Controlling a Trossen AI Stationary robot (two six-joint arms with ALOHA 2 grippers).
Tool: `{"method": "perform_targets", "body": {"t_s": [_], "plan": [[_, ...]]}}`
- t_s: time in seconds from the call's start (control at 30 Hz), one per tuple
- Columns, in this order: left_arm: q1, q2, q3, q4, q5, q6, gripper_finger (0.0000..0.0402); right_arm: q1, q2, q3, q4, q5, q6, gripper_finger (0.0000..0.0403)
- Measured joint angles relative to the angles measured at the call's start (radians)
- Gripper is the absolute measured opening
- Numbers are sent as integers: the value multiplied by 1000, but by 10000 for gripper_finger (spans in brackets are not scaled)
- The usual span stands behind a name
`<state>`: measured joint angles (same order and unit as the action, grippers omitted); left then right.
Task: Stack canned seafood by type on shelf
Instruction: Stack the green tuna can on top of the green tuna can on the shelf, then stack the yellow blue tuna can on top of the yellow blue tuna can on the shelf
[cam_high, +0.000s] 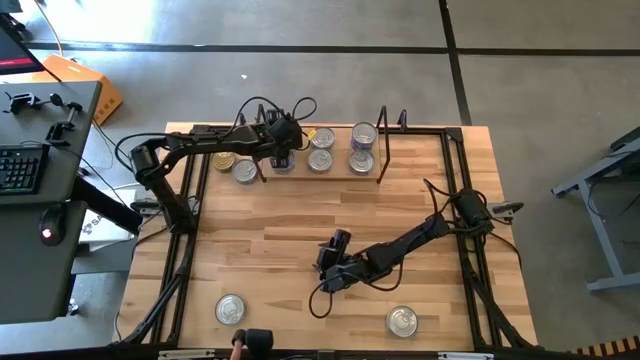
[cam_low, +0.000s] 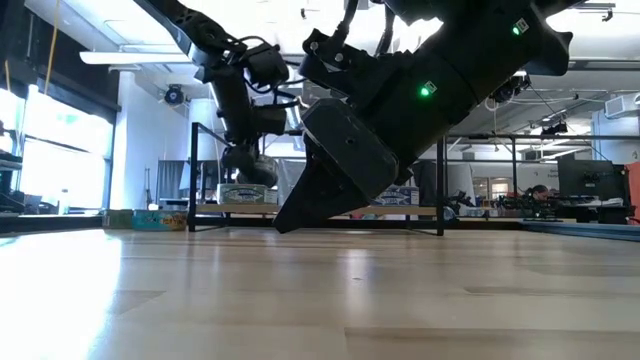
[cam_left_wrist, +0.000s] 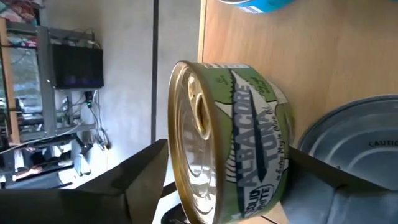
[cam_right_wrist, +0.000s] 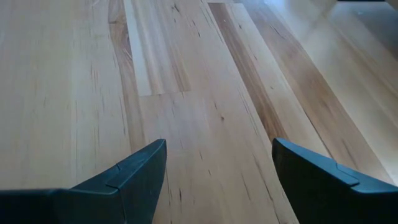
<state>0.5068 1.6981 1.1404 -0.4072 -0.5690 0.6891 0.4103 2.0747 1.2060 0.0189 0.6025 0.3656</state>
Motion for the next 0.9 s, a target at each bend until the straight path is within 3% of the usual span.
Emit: {"method": "perform_targets", "body": {"t_s": [0.17, 0.33, 0.9], "plan": [[4, 0, 35, -61, 10, -51, 276, 0, 0, 0, 0, 0, 0, 283], [14, -1, 108, -138, 94, -110, 277, 0, 0, 0, 0, 0, 0, 283], [18, -2, 131, -199, 96, -115, 278, 0, 0, 0, 0, 0, 1, 283]]}}
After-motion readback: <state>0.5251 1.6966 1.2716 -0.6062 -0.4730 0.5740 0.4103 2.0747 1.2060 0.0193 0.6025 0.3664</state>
